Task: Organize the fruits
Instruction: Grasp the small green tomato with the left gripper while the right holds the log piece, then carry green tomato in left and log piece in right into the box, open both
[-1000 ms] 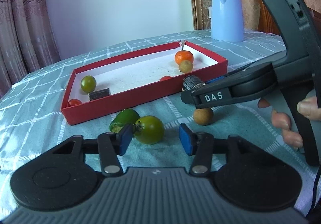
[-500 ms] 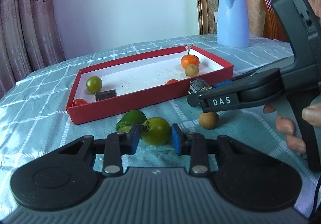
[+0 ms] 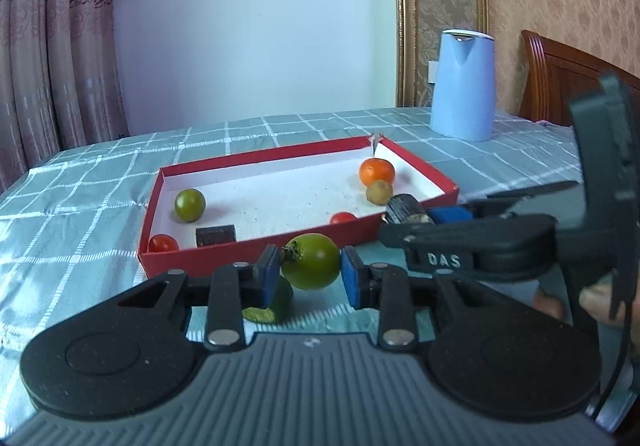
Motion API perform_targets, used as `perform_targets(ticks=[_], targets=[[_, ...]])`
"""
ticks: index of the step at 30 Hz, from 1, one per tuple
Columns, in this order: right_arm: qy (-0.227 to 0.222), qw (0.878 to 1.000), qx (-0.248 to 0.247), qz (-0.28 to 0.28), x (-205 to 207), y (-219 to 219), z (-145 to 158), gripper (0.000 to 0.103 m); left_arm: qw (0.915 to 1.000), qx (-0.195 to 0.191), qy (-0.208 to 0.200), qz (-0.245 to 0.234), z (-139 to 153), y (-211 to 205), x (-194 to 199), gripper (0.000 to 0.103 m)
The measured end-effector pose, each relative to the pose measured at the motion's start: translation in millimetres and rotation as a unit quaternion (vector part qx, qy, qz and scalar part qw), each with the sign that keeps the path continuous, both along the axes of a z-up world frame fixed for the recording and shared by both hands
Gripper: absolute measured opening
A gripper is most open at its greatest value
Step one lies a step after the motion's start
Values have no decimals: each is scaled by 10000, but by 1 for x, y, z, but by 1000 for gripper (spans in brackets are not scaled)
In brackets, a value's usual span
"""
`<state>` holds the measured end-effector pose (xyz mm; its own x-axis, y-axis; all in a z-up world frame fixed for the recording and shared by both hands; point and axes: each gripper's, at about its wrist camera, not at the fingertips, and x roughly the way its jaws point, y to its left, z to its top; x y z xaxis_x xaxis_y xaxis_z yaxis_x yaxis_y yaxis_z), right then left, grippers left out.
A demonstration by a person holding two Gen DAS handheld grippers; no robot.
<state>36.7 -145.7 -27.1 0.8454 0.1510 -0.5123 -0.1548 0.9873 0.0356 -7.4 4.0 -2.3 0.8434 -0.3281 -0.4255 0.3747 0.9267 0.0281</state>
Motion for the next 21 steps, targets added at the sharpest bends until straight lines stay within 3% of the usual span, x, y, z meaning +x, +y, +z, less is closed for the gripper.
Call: perform_targets(ticks=[14, 21], targets=[[-264, 9993, 167, -221, 0, -10, 10, 37, 9991, -145, 186, 363, 14, -1, 51, 30], [-346, 9988, 126, -311, 10, -14, 20, 36, 9970, -137, 429, 623, 6, 0, 81, 30]])
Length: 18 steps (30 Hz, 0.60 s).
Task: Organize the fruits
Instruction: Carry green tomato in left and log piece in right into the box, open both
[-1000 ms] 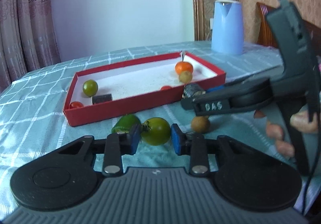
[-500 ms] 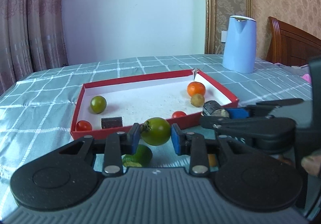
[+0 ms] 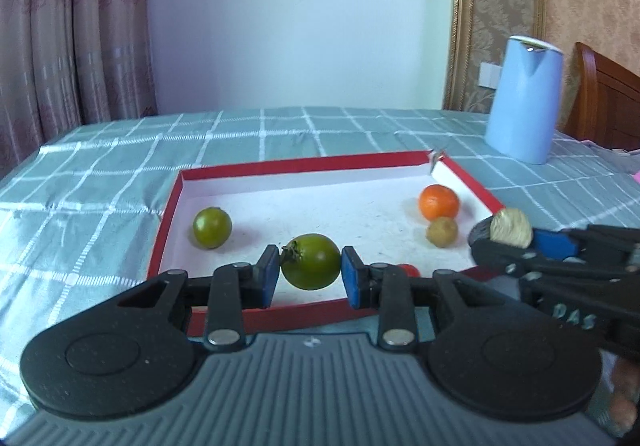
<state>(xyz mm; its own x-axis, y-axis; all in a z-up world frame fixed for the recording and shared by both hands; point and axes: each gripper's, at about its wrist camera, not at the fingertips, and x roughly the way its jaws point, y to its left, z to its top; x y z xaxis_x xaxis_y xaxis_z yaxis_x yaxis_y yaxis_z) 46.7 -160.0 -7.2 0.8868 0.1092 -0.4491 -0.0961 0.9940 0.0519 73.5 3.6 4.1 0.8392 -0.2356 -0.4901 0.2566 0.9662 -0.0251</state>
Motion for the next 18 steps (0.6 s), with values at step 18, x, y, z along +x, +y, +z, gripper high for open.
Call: perform_targets(ticks=[18], targets=[[-63, 9997, -140, -203, 43, -1, 8, 32, 9991, 145, 252, 302, -7, -5, 46, 30]])
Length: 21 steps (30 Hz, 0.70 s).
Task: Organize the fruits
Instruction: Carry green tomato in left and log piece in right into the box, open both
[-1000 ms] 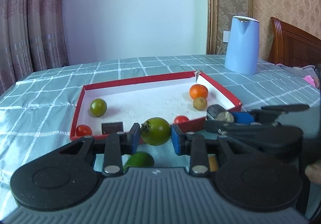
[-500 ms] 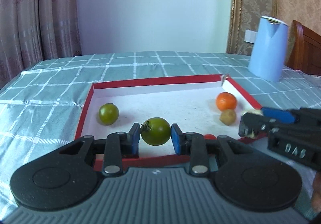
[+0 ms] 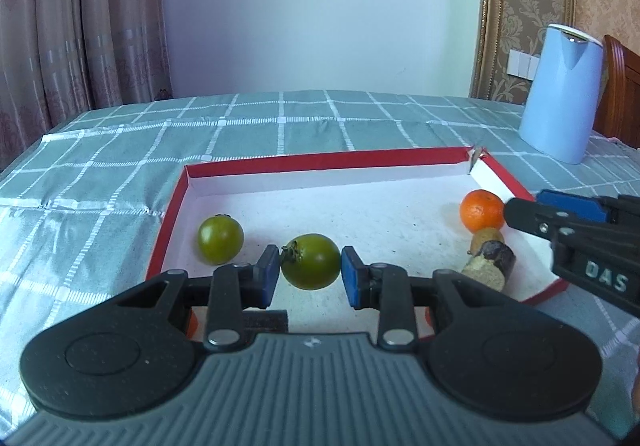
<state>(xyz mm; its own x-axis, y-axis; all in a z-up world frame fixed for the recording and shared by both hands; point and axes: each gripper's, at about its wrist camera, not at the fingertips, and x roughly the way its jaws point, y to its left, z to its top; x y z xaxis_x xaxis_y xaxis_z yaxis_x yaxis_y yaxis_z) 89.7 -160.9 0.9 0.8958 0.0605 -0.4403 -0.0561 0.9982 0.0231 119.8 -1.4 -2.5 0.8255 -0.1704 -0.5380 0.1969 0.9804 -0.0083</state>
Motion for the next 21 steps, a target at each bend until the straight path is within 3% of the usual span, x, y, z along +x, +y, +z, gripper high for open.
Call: perform_targets(ticks=[15, 17, 19, 21], targets=[[267, 9983, 487, 161, -3, -10, -5, 33, 9995, 92, 175, 262, -10, -1, 31, 32], [298, 9980, 512, 202, -3, -9, -7, 35, 9993, 145, 135, 311, -10, -2, 31, 37], [285, 9979, 555, 188, -4, -9, -7, 50, 9991, 166, 142, 356, -11, -1, 32, 45], [222, 9979, 562, 215, -7, -9, -6, 52, 9991, 114, 143, 387, -11, 1, 32, 55]])
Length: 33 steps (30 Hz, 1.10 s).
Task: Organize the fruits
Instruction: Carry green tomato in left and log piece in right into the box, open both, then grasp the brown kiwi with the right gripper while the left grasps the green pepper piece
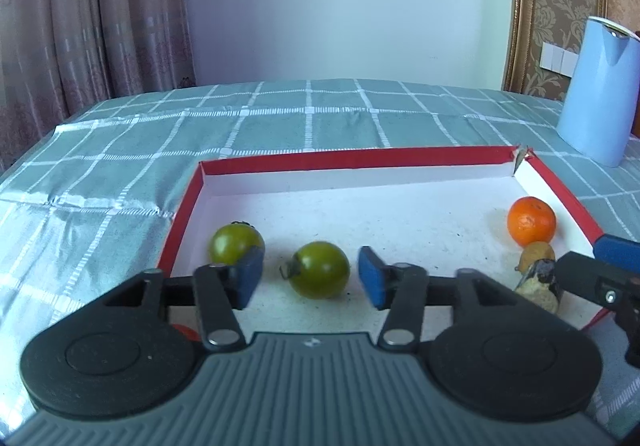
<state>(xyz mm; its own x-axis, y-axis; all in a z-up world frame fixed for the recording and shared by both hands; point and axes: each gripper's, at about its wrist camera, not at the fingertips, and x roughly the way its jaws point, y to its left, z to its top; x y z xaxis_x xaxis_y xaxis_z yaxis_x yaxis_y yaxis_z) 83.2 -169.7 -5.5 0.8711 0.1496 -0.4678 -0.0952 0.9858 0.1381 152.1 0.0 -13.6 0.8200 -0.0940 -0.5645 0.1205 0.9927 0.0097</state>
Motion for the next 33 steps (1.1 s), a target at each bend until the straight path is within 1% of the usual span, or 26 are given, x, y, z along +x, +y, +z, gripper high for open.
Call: perform_targets(ticks=[1, 3, 5, 8, 11, 14, 17, 19, 22, 26, 28, 30, 33], targets=[[-38, 10000, -11, 14, -1, 0, 1, 52, 10000, -26, -7, 18, 1, 1, 0, 58], [-85, 9999, -73, -3, -2, 2, 1, 55, 9999, -68, -80, 65, 2, 3, -2, 68], [-108, 9999, -105, -27, -3, 3, 0, 66, 9998, -81, -172, 80, 4, 5, -5, 74], [-111, 9999, -83, -29, -5, 2, 0, 66, 9994, -65, -323, 119, 7, 7, -11, 82], [-117, 9999, -50, 29, -11, 0, 0, 66, 9986, -32, -500, 179, 9, 10, -19, 87], [-65, 9997, -138, 195, -22, 3, -3, 66, 9978, -36, -622, 214, 12, 15, -28, 89], [39, 9979, -372, 521, -38, 11, -8, 66, 9973, -131, -671, 255, 14, 24, -38, 90], [58, 9958, -505, 756, -51, 17, -12, 66, 9970, -270, -682, 265, 14, 33, -46, 91], [46, 9929, -745, 929, -65, 24, -17, 66, 9960, -407, -711, 344, 15, 46, -58, 91], [55, 9899, -927, 1068, -65, 31, -21, 66, 9940, -766, -684, 381, 15, 66, -75, 93], [122, 9877, -1045, 1161, -63, 37, -23, 66, 9936, -877, -634, 322, 14, 73, -83, 94], [168, 9857, -1135, 1236, -62, 41, -25, 66, 9947, -818, -578, 220, 11, 75, -90, 94], [153, 9846, -1180, 1282, -63, 43, -26, 66, 9971, -532, -540, 39, 5, 70, -103, 94]])
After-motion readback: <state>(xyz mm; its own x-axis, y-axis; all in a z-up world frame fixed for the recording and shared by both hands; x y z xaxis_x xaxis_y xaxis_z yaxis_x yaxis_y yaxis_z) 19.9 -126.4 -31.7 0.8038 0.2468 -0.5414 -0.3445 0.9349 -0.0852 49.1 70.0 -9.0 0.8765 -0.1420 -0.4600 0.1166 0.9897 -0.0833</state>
